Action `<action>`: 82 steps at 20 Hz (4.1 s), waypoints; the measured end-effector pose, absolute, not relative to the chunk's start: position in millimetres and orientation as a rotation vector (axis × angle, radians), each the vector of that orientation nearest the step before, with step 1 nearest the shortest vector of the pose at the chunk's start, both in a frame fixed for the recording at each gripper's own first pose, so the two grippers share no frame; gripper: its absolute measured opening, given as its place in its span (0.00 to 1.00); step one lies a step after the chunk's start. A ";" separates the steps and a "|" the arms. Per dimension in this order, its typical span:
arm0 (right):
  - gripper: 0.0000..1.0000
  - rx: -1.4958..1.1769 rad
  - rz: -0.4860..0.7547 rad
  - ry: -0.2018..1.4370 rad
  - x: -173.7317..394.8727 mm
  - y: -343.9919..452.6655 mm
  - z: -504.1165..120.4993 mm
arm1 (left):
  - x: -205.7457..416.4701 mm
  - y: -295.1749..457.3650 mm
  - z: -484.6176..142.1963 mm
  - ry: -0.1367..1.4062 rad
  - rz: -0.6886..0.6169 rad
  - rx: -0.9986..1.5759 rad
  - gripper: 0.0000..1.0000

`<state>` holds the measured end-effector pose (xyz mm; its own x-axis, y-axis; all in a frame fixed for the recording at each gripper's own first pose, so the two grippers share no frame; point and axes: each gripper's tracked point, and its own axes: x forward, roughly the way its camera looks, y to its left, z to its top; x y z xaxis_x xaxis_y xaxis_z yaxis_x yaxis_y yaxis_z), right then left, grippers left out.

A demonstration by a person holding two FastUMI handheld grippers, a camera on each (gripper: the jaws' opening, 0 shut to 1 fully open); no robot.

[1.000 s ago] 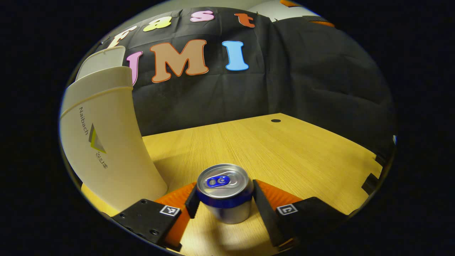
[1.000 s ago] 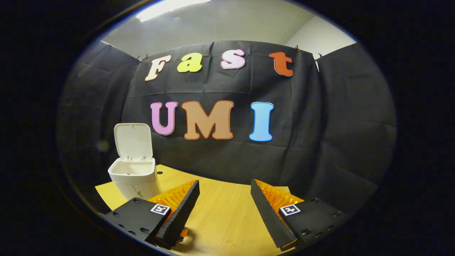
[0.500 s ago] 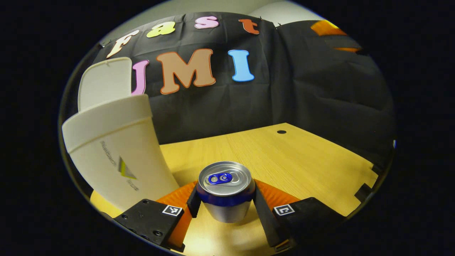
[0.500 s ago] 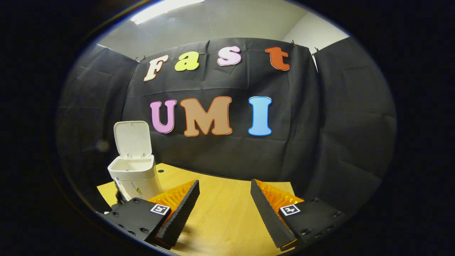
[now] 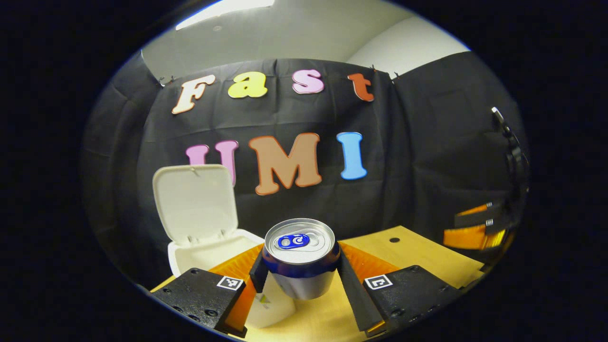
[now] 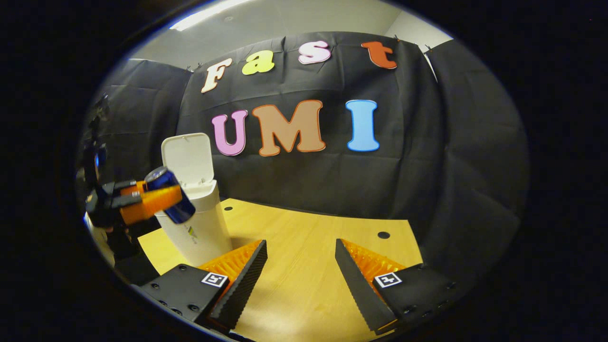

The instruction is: Press the lid of the desktop garbage bin to open it, pick up the crumpled paper on the desktop and throw it into the bin, then pick up the pop can on the desktop and drop it into the bin, and finally close the garbage bin lid.

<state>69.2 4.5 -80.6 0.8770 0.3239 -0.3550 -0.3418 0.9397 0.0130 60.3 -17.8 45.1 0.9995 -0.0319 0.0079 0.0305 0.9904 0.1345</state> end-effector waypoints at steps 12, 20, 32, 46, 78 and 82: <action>0.98 0.042 0.256 0.458 46.9 -35.4 -131.5 | 127.7 112.6 27.6 0.053 0.218 0.067 0.77; 0.96 0.069 0.206 0.468 38.0 -66.8 -138.3 | 120.6 134.4 34.7 0.033 0.279 -0.053 0.88; 0.96 0.077 0.328 0.505 43.3 -25.5 -162.1 | 122.3 184.5 159.9 -0.132 0.382 0.028 0.93; 0.96 0.216 0.056 0.432 16.0 11.7 -160.6 | 247.3 202.6 156.9 0.068 0.226 0.025 0.93; 0.96 0.093 0.351 0.526 -0.6 -44.1 -156.9 | 115.4 91.1 -17.1 0.115 0.329 0.034 0.94; 0.96 0.122 0.344 0.534 -4.2 -51.7 -159.4 | 115.0 97.6 -17.5 0.109 0.382 0.050 0.93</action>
<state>-4.2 -51.7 -159.4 0.8051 0.3520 -0.4774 -0.2893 0.9357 0.2020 115.0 97.6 -17.5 0.9220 0.3750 -0.0965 -0.3696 0.9266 0.0691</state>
